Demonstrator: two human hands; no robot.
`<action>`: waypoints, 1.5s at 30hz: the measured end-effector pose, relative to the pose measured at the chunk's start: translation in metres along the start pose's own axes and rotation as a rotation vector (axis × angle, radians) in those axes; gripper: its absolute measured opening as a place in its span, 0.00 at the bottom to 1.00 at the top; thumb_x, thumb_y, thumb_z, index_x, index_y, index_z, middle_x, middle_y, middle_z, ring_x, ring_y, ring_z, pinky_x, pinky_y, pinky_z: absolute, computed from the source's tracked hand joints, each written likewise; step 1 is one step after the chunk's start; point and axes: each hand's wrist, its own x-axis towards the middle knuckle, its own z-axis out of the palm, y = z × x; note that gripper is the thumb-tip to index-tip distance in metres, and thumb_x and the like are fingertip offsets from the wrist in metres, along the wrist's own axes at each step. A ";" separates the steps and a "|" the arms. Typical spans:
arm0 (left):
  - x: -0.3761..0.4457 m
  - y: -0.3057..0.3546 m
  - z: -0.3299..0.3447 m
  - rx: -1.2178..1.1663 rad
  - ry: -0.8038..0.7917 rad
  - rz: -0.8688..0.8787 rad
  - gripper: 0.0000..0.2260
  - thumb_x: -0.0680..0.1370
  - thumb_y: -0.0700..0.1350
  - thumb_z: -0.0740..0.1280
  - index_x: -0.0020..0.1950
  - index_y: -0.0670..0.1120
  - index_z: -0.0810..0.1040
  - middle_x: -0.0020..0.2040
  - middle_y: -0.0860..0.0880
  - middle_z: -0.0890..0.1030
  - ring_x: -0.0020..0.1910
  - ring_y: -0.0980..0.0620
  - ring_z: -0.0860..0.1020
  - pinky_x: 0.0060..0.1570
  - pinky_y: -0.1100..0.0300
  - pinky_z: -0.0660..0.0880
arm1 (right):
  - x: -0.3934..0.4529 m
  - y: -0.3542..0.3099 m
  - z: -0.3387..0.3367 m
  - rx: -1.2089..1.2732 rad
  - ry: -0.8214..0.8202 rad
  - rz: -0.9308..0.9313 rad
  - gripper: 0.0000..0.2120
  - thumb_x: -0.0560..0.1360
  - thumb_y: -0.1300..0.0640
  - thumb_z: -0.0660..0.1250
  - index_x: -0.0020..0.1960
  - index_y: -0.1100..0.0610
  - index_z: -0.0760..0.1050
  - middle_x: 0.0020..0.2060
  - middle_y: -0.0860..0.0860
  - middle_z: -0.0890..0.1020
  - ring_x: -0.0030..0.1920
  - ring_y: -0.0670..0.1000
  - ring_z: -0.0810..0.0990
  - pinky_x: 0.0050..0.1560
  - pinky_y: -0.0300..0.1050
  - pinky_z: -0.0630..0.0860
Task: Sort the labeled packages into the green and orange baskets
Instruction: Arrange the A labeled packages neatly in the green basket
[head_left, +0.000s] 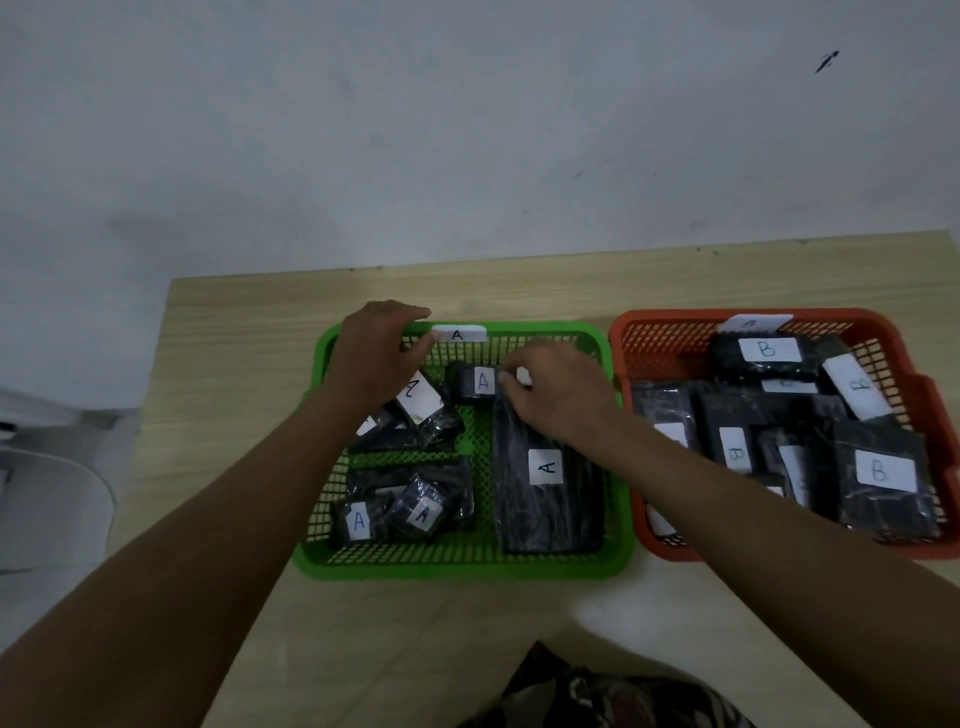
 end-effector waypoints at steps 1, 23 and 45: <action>-0.007 -0.006 -0.005 0.018 0.031 -0.024 0.16 0.76 0.50 0.71 0.61 0.44 0.81 0.57 0.42 0.82 0.57 0.42 0.78 0.56 0.50 0.74 | 0.000 -0.011 0.005 0.081 -0.002 -0.013 0.13 0.78 0.46 0.64 0.53 0.53 0.82 0.52 0.53 0.82 0.53 0.56 0.79 0.49 0.46 0.76; -0.108 -0.036 -0.005 -0.330 0.221 -0.588 0.12 0.82 0.45 0.59 0.61 0.42 0.77 0.53 0.41 0.82 0.53 0.41 0.78 0.45 0.60 0.64 | -0.053 -0.066 0.047 0.147 -0.020 0.220 0.33 0.74 0.40 0.65 0.75 0.45 0.60 0.68 0.53 0.65 0.61 0.59 0.75 0.53 0.50 0.74; -0.115 -0.038 0.002 -0.404 0.296 -0.594 0.12 0.83 0.48 0.58 0.47 0.44 0.77 0.38 0.49 0.76 0.38 0.49 0.73 0.38 0.59 0.61 | -0.049 -0.090 0.047 -0.221 -0.181 0.225 0.33 0.75 0.41 0.66 0.74 0.52 0.60 0.74 0.60 0.59 0.60 0.63 0.75 0.52 0.53 0.71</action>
